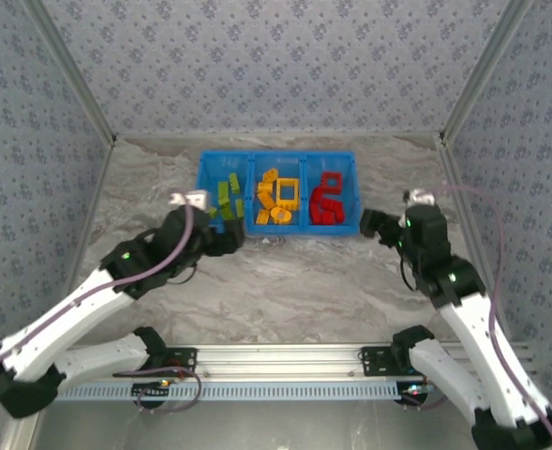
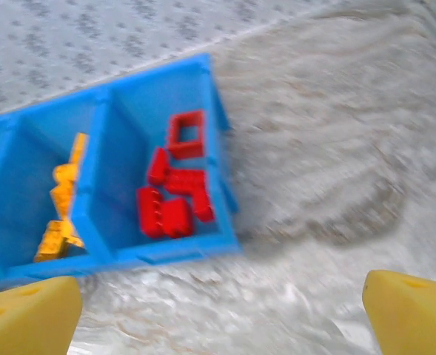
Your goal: Sort the legos into containers by color
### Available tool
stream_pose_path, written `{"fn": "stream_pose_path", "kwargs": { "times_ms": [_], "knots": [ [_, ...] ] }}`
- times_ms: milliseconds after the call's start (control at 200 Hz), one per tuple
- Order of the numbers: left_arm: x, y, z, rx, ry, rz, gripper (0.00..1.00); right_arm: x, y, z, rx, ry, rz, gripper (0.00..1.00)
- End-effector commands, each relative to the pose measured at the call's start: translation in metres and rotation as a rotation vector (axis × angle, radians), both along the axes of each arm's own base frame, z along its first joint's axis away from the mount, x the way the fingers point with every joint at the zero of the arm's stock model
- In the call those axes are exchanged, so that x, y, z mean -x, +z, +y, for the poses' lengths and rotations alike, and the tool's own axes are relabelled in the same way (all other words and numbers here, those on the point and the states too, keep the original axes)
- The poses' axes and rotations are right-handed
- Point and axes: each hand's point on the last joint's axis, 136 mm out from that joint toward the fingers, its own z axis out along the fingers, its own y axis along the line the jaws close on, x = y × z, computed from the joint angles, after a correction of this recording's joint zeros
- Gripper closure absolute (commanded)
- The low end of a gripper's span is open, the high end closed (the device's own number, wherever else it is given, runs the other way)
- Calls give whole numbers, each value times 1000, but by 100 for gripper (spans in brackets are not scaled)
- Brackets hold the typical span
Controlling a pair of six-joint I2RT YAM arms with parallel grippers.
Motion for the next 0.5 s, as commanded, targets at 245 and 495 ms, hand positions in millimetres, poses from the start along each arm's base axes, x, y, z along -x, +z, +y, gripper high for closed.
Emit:
{"fn": "stream_pose_path", "kwargs": {
  "times_ms": [245,495],
  "knots": [
    [-8,-40,173,-326,727,-73,2,20,-65,-93,167,-540,40,0],
    [-73,-94,200,-460,607,-163,2,-43,-95,-107,236,-453,-186,0]
  ]
}}
